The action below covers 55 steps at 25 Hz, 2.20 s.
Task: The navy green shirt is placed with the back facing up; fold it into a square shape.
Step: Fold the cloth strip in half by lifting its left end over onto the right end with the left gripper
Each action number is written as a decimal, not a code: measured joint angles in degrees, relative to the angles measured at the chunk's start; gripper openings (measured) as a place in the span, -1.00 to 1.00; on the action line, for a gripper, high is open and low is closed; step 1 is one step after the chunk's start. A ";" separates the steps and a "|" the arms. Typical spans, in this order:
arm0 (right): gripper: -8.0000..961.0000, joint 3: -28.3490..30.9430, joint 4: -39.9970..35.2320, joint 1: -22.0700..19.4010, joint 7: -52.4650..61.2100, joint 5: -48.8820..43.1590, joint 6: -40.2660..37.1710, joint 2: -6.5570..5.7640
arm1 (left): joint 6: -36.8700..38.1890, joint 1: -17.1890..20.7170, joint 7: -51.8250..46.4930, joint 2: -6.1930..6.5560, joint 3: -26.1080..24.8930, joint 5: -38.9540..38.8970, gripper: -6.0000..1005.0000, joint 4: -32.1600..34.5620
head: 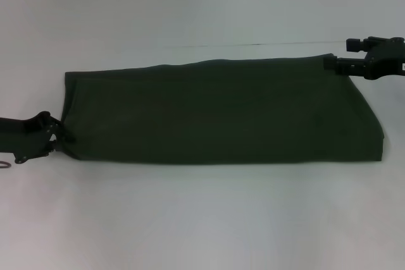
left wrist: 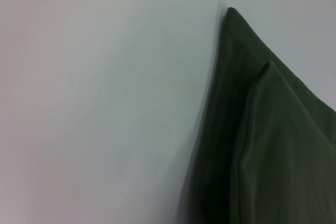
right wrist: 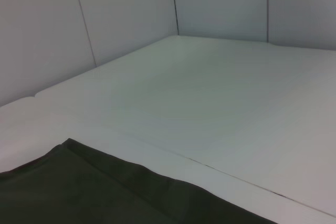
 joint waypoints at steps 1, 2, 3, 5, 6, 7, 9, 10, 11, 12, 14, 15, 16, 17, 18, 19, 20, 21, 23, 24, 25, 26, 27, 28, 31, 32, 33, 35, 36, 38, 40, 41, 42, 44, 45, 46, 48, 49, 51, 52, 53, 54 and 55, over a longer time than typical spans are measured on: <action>0.73 -0.04 0.00 0.02 -0.01 0.00 0.02 0.02 | -0.02 0.01 0.00 0.00 0.00 -0.01 -0.13 0.00; 0.73 -0.06 0.00 0.03 -0.01 0.00 0.06 0.04 | -0.05 0.05 0.00 0.00 0.00 -0.03 -0.20 0.00; 0.73 -0.06 0.00 0.07 -0.01 0.00 0.10 0.07 | -0.08 0.08 0.05 -0.01 0.00 -0.05 -0.27 0.00; 0.73 -0.05 0.00 0.12 -0.01 0.00 0.14 0.09 | -0.13 0.12 0.26 -0.05 0.00 -0.09 -0.41 0.00; 0.73 -0.05 0.00 0.16 -0.02 0.00 0.14 0.09 | -0.13 0.13 0.48 -0.07 0.00 -0.11 -0.48 0.00; 0.73 -0.04 0.00 0.19 -0.01 0.00 0.15 0.09 | -0.13 0.13 0.48 -0.07 0.00 -0.11 -0.55 0.00; 0.73 -0.05 0.00 0.28 0.00 0.00 0.17 0.09 | 0.11 0.08 1.03 -0.07 0.00 -0.14 -0.69 0.00; 0.72 -0.07 0.00 0.33 0.00 0.00 0.17 0.09 | 0.19 0.04 1.18 -0.07 0.02 -0.14 -0.77 0.00; 0.72 -0.09 0.00 0.37 0.00 0.00 0.18 0.09 | 0.26 0.00 1.32 -0.07 0.04 -0.15 -0.84 0.00; 0.72 -0.11 0.00 0.38 0.00 0.00 0.19 0.09 | 0.30 -0.02 1.40 -0.07 0.07 -0.15 -0.91 0.00; 0.72 -0.11 0.00 0.39 -0.02 0.00 0.43 0.10 | 0.32 -0.02 1.51 -0.06 0.08 -0.18 -0.91 0.00; 0.72 -0.11 0.00 0.40 -0.04 0.00 0.76 0.13 | 0.34 -0.02 1.57 -0.04 0.08 -0.21 -0.91 0.01; 0.72 -0.14 0.00 0.40 -0.04 0.00 1.10 0.17 | 0.35 -0.02 1.65 -0.02 0.09 -0.23 -0.91 0.02; 0.72 -0.17 0.00 0.41 -0.04 0.00 1.36 0.23 | 0.39 -0.02 1.75 0.00 0.10 -0.24 -0.91 0.08; 0.72 -0.19 0.00 0.41 -0.04 0.00 1.38 0.27 | 0.44 -0.01 1.81 0.02 0.10 -0.25 -0.91 0.17; 0.72 -0.21 0.00 0.41 -0.03 0.00 1.37 0.33 | 0.54 0.07 1.90 0.03 0.10 -0.25 -0.91 0.32; 0.72 -0.22 0.00 0.41 -0.04 0.00 1.31 0.37 | 0.65 0.13 1.96 0.03 0.10 -0.25 -0.91 0.43; 0.72 -0.22 0.00 0.41 -0.04 0.00 1.26 0.40 | 0.89 0.26 2.03 0.06 0.04 -0.25 -0.91 0.70; 0.72 -0.24 0.00 0.44 -0.04 0.00 1.21 0.49 | 1.44 0.58 2.26 0.16 -0.39 -0.28 -0.90 1.32; 0.72 -0.26 0.00 0.47 -0.04 0.00 1.20 0.54 | 1.73 0.75 2.53 0.20 -0.80 -0.37 -0.90 1.57; 0.72 -0.27 0.00 0.49 -0.04 0.00 1.20 0.58 | 2.03 0.88 2.95 0.26 -1.42 -0.53 -0.89 1.76; 0.72 -0.29 0.00 0.50 -0.03 0.00 1.19 0.63 | 2.26 0.91 3.34 0.32 -1.85 -0.68 -0.89 1.83; 0.72 -0.29 0.00 0.50 -0.03 0.00 1.21 0.64 | 2.32 0.92 3.52 0.34 -2.05 -0.77 -0.88 1.82; 0.73 -0.29 0.00 0.50 -0.03 0.00 1.25 0.68 | 2.32 0.92 3.64 0.37 -2.24 -0.84 -0.88 1.75; 0.73 -0.40 0.00 0.60 0.01 0.00 1.33 0.78 | 1.97 0.94 3.47 0.37 -2.27 -0.85 -0.86 1.58; 0.73 -0.42 0.00 0.63 0.04 0.00 1.37 0.79 | 1.91 0.96 3.45 0.37 -2.28 -0.85 -0.85 1.56; 0.73 -0.46 0.00 0.64 0.05 0.00 1.39 0.79 | 1.86 0.99 3.40 0.35 -2.28 -0.88 -0.85 1.54; 0.72 -0.59 0.00 0.65 0.06 0.00 1.43 0.80 | 1.83 1.11 3.39 0.29 -2.37 -1.11 -0.84 1.52; 0.72 -0.65 0.00 0.66 0.06 0.00 1.44 0.80 | 1.83 1.16 3.42 0.27 -2.41 -1.24 -0.83 1.51; 0.72 -0.72 0.00 0.67 0.07 -0.01 1.50 0.80 | 1.83 1.27 3.47 0.23 -2.51 -1.51 -0.82 1.49; 0.72 -0.72 0.00 0.67 0.07 -0.02 1.52 0.80 | 1.79 1.34 3.47 0.22 -2.61 -1.56 -0.81 1.50; 0.72 -0.72 0.00 0.68 0.07 -0.03 1.55 0.80 | 1.77 1.34 3.56 0.22 -2.62 -1.56 -0.80 1.50; 0.72 -0.72 0.00 0.67 0.07 -0.04 1.57 0.80 | 1.76 1.33 3.73 0.22 -2.60 -1.56 -0.80 1.49; 0.72 -0.72 0.00 0.67 0.07 -0.05 1.59 0.80 | 1.77 1.18 4.15 0.22 -2.35 -1.37 -0.67 1.46; 0.72 -0.72 0.00 0.68 0.07 -0.06 1.59 0.80 | 1.79 1.06 4.23 0.23 -2.09 -1.22 -0.61 1.44; 0.72 -0.72 0.00 0.67 0.07 -0.07 1.60 0.80 | 1.83 1.01 4.24 0.23 -1.88 -1.16 -0.55 1.43; 0.72 -0.72 0.00 0.68 0.06 -0.08 1.59 0.80 | 1.84 0.95 4.25 0.24 -1.59 -1.11 -0.56 1.42; 0.72 -0.72 0.00 0.68 0.06 -0.09 1.59 0.80 | 1.81 0.92 4.25 0.25 -1.50 -1.09 -0.62 1.41; 0.72 -0.76 0.00 0.73 0.06 -0.09 1.59 0.84 | 1.75 0.91 4.26 0.26 -1.50 -1.11 -0.75 1.41; 0.72 -0.77 0.00 0.74 0.05 -0.10 1.58 0.86 | 1.75 0.91 4.26 0.27 -1.49 -1.14 -0.82 1.41; 0.72 -0.79 0.00 0.74 0.05 -0.10 1.58 0.87 | 1.75 0.90 4.27 0.28 -1.49 -1.17 -0.89 1.41; 0.72 -0.82 0.00 0.75 0.05 -0.10 1.58 0.87 | 1.75 0.90 4.27 0.28 -1.49 -1.19 -0.89 1.42; 0.72 -0.84 0.00 0.76 0.04 -0.10 1.58 0.88 | 1.75 0.89 4.28 0.29 -1.48 -1.19 -0.89 1.46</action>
